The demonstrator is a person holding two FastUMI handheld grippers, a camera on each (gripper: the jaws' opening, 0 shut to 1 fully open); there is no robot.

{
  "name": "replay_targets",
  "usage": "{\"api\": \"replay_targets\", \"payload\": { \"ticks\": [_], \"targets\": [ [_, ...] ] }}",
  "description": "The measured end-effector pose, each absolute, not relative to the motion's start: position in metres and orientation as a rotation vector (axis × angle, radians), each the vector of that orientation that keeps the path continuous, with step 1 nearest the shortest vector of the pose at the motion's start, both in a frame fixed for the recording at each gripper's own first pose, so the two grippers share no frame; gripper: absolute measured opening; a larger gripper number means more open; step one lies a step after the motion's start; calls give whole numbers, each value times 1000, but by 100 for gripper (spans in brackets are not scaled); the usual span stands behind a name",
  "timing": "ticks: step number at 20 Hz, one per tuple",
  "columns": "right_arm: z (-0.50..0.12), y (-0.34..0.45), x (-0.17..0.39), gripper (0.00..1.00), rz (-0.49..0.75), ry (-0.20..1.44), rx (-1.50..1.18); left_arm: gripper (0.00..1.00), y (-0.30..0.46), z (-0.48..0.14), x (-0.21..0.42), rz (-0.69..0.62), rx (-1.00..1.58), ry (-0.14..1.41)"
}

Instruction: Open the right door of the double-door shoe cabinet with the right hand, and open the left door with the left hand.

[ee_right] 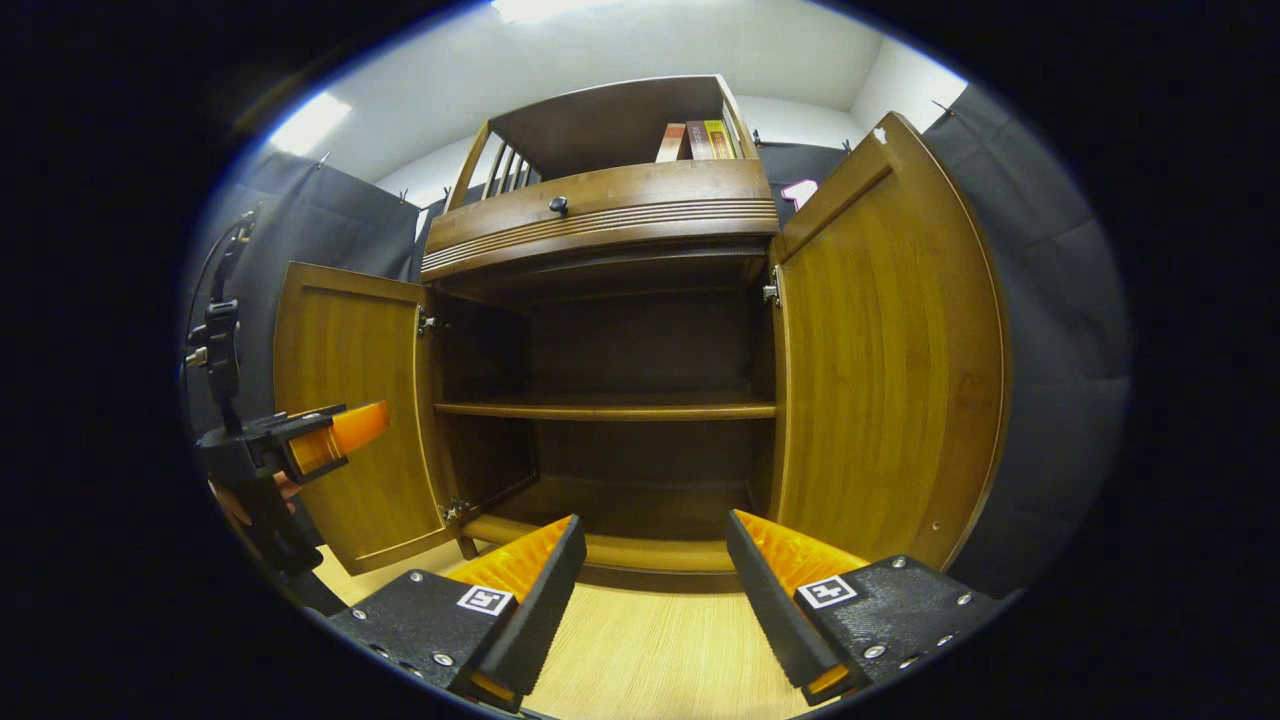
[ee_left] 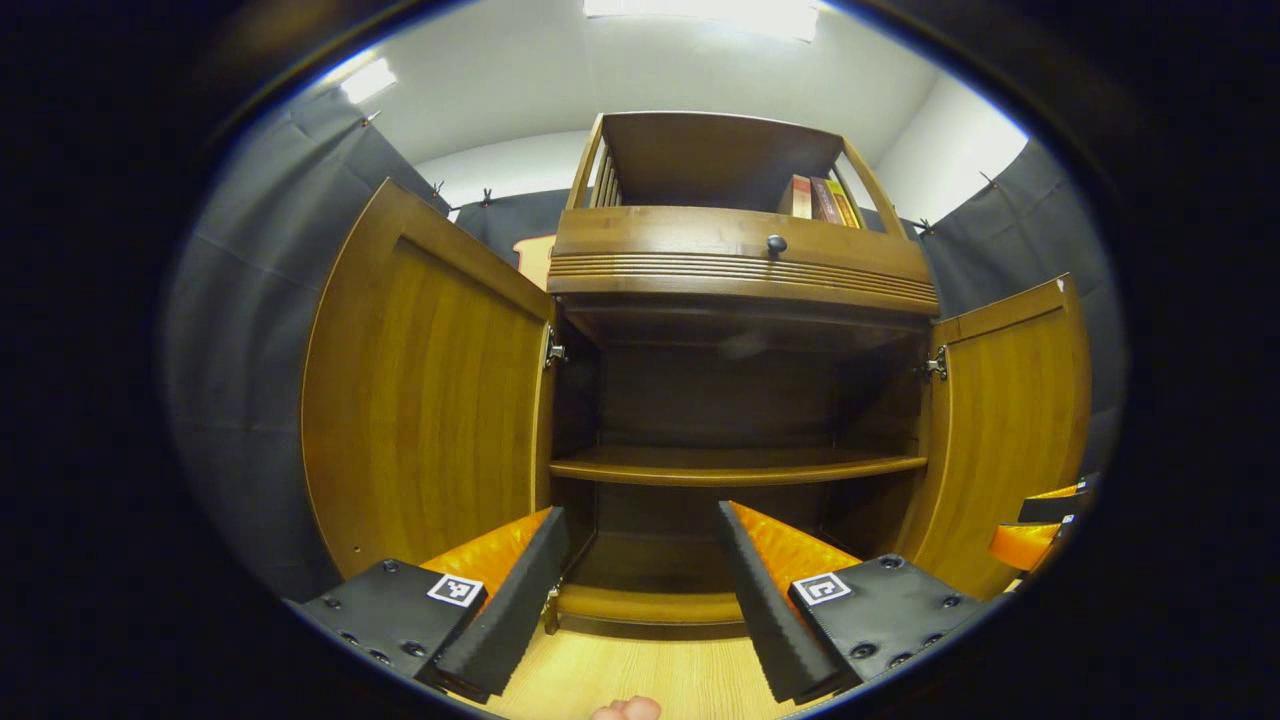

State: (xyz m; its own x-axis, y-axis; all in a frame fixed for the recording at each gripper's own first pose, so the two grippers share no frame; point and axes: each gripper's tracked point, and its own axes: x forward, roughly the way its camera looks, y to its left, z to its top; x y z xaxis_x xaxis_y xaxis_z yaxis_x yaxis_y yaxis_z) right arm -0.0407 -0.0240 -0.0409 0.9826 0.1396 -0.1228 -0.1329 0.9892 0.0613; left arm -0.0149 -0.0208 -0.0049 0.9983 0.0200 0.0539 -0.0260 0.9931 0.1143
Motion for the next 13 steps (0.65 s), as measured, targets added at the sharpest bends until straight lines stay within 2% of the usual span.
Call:
{"api": "replay_targets", "payload": {
  "ticks": [13],
  "targets": [
    [-31,-22,-48,88,134,111,57,95,-23,-8,-24,9,79,-37]
  ]
}}
